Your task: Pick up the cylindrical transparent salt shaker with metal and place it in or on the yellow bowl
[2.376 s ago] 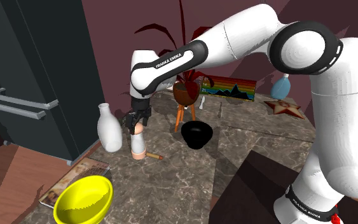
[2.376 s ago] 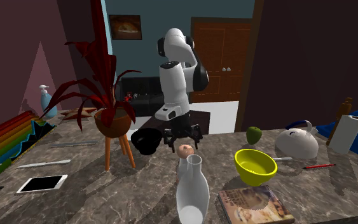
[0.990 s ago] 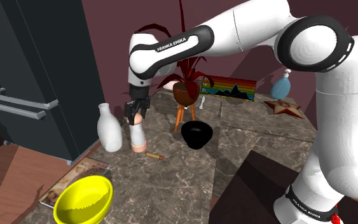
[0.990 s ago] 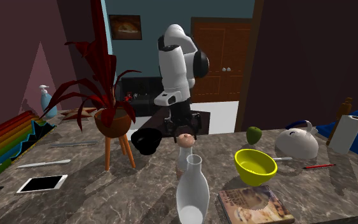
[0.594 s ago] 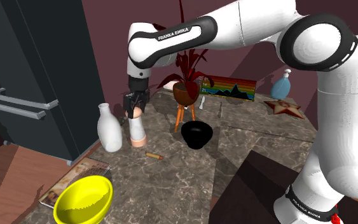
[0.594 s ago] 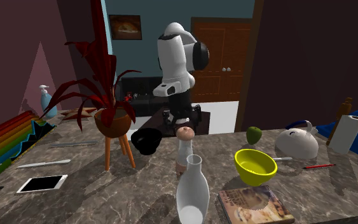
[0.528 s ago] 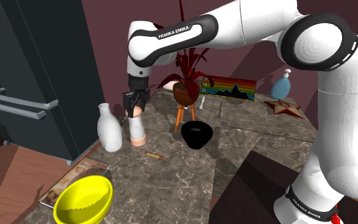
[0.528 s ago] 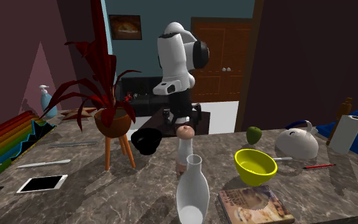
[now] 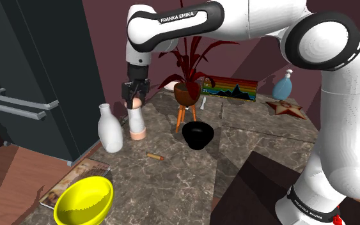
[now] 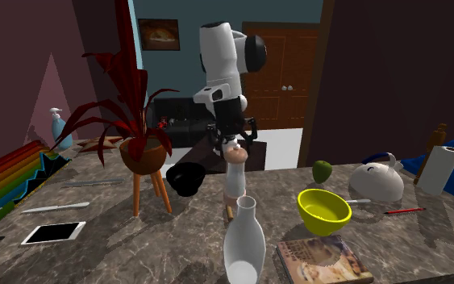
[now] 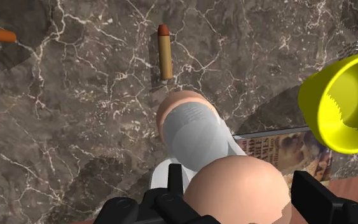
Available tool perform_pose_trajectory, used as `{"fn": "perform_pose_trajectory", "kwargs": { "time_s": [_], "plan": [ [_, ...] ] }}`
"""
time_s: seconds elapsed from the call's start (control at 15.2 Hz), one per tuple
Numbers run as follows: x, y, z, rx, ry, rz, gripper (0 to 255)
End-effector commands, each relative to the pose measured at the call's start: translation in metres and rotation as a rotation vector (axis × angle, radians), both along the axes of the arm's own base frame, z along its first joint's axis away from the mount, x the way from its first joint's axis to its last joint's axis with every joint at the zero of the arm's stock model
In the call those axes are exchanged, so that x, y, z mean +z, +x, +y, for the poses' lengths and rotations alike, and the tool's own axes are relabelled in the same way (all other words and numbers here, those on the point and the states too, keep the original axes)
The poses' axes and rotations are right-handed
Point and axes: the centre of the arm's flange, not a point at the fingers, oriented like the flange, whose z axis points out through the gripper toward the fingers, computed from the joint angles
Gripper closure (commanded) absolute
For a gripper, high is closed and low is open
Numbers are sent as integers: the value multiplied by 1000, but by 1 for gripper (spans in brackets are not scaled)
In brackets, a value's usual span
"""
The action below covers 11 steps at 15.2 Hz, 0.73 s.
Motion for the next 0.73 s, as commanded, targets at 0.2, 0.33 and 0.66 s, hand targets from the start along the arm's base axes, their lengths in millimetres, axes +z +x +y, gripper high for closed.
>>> {"fn": "perform_pose_trajectory", "kwargs": {
  "time_s": [0.2,0.33,0.66],
  "plan": [
    [27,0,0,0,0,0,255],
    [37,0,0,0,0,0,255],
    [51,-19,48,0,0,0,255]
  ]
}}
